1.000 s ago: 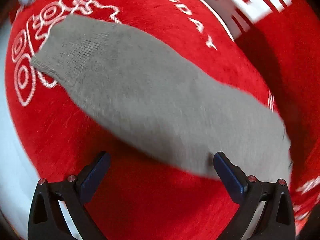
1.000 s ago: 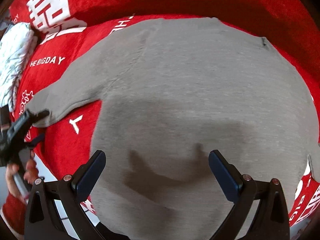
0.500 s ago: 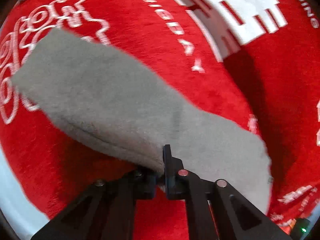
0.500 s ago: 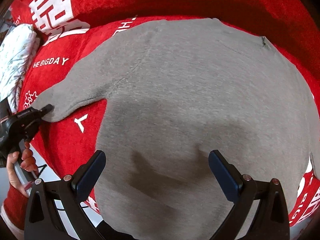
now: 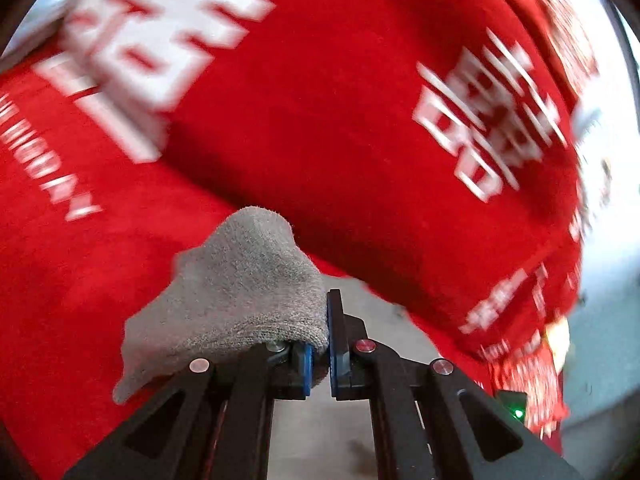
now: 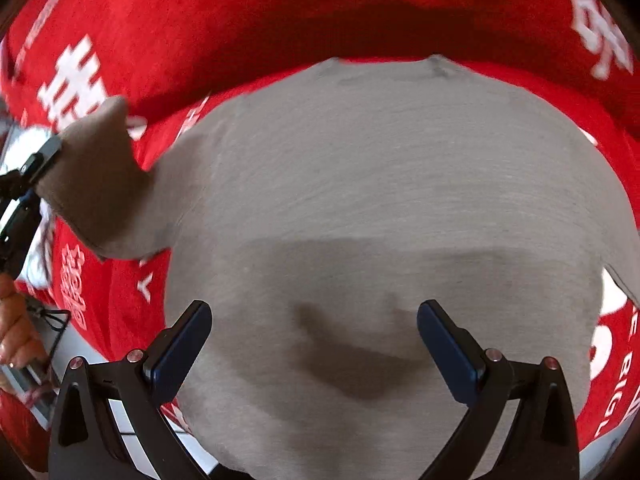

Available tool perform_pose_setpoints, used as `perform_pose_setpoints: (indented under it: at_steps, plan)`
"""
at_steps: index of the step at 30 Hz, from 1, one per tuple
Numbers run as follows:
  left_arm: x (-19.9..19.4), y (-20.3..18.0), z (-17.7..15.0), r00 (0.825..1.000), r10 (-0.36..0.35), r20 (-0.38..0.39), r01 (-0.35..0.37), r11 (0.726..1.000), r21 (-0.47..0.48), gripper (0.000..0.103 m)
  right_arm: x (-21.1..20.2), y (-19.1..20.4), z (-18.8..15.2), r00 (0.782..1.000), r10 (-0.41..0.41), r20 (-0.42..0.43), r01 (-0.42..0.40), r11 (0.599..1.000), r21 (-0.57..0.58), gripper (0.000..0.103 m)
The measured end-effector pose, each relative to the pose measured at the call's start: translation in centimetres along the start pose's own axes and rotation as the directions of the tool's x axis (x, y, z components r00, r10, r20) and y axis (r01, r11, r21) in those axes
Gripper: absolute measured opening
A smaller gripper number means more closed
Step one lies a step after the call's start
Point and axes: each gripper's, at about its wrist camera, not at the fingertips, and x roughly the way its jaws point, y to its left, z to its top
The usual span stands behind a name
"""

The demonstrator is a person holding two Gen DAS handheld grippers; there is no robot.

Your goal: Fold small clothes

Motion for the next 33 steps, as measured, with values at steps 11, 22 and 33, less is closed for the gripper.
perform_pose_setpoints:
  at_steps: [11,22,33]
  plan:
    - [18.5,-14.4,-9.1,0.917,0.224,-0.330,-0.065,0.900,0.431,0.007,-1.9,-11.6,-0.7,0.998,-0.063,0.025,0.056,0.971,0.232,0.102]
    - [16.4,-14.5,-11.1,0.870,0.423,-0.255,-0.216,0.790,0.574,0.091,-2.5,-11.1,0.8,0.994,-0.097,0.041,0.088,0.982,0.168,0.102]
    - [7.3,-2.9,-5.1,0.699,0.693,-0.176,-0.581,0.694,0.426,0.091,2.7,5.4,3.7,0.923,-0.292,0.252,0.384,0.754,-0.533,0.102]
